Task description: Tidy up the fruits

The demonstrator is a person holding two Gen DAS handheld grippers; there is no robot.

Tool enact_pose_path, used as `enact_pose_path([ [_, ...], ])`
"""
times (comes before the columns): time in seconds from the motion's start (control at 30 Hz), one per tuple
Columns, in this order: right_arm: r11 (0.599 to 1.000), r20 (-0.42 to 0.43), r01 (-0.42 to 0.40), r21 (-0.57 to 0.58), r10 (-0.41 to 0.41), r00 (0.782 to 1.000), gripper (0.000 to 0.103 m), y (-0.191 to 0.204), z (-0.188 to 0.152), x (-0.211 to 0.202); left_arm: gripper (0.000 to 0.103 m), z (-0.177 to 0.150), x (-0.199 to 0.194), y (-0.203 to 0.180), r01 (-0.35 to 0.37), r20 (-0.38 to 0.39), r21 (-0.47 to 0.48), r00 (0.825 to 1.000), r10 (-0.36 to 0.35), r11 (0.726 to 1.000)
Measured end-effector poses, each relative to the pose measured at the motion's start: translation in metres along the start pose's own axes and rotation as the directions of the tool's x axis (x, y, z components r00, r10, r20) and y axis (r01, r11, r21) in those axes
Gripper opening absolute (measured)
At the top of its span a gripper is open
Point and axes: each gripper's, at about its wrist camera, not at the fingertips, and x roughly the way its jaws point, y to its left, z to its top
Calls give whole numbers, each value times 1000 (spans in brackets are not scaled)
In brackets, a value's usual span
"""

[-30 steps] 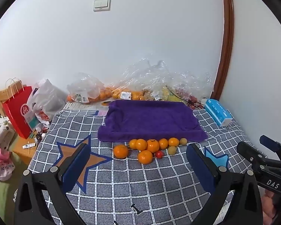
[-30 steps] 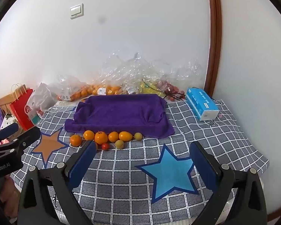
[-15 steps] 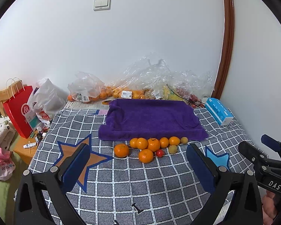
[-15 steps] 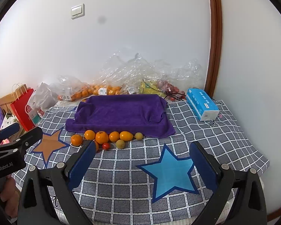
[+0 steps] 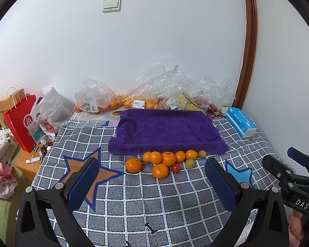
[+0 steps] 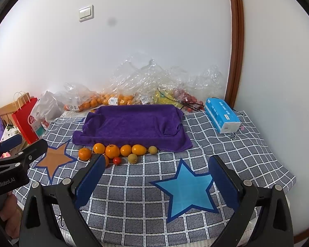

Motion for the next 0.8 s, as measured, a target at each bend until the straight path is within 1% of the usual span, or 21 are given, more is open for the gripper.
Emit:
enact_pose_path([
  [0.8, 1000, 4, 1, -4, -1, 1000, 99, 0, -1, -2, 103, 0, 0, -1, -1, 0, 2, 1000, 1, 1000],
])
